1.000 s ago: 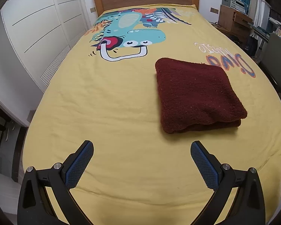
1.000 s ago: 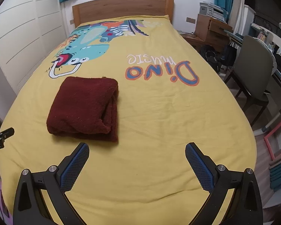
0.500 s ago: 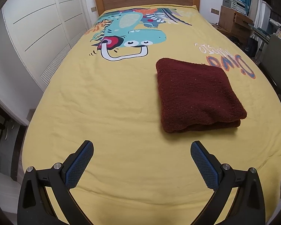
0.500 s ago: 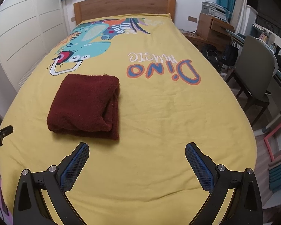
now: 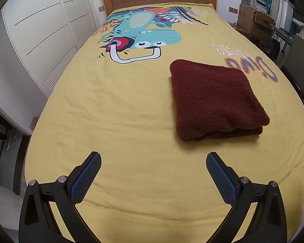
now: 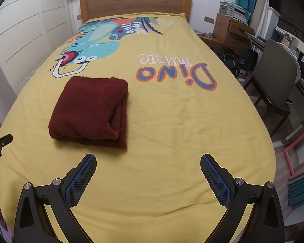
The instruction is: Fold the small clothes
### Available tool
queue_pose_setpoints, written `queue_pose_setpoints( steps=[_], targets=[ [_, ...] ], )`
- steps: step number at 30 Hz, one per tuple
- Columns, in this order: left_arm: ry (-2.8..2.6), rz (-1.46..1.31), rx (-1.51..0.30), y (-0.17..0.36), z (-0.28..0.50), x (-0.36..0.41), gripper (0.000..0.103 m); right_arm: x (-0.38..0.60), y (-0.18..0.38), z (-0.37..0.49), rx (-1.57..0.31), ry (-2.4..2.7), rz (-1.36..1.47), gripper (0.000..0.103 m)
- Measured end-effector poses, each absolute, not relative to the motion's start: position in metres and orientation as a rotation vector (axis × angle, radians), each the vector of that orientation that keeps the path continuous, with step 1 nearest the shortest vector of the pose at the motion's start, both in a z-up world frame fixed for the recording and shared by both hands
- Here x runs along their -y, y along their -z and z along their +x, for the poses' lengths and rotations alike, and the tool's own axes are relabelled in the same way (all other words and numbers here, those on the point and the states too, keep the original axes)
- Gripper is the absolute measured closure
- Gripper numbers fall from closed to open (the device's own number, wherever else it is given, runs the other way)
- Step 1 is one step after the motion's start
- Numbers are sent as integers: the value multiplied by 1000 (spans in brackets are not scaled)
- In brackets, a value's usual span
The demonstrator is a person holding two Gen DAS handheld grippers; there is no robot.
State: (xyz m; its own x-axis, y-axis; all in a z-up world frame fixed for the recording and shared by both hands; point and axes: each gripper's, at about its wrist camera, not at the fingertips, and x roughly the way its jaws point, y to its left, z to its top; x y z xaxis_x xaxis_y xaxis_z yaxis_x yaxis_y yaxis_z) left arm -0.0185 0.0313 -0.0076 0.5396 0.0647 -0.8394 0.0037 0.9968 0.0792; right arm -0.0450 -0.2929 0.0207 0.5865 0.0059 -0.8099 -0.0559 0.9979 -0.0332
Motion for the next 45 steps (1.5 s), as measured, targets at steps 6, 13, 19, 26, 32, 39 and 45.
queue_pose_setpoints(
  steps=[6, 13, 19, 26, 32, 39, 45],
  targets=[
    [-39, 86, -1000, 9, -19, -30, 1, 294, -19, -44, -948, -33, -57, 1],
    [-36, 89, -1009, 11, -18, -30, 1, 297, -19, -43, -956, -29, -59, 1],
    [-33, 90, -1015, 14, -17, -29, 1, 297, -17, -43, -962, -32, -63, 1],
    [-21, 79, -1023, 17, -16, -27, 1, 297, -16, -43, -968, -42, -57, 1],
    [-19, 79, -1029, 18, -14, -26, 1, 296, -13, -43, -981, -41, -69, 1],
    [-18, 85, -1034, 19, -14, -23, 1, 296, -7, -42, -998, -44, -69, 1],
    [-16, 90, -1034, 19, -14, -23, 1, 297, -6, -41, -1004, -44, -73, 1]
  ],
)
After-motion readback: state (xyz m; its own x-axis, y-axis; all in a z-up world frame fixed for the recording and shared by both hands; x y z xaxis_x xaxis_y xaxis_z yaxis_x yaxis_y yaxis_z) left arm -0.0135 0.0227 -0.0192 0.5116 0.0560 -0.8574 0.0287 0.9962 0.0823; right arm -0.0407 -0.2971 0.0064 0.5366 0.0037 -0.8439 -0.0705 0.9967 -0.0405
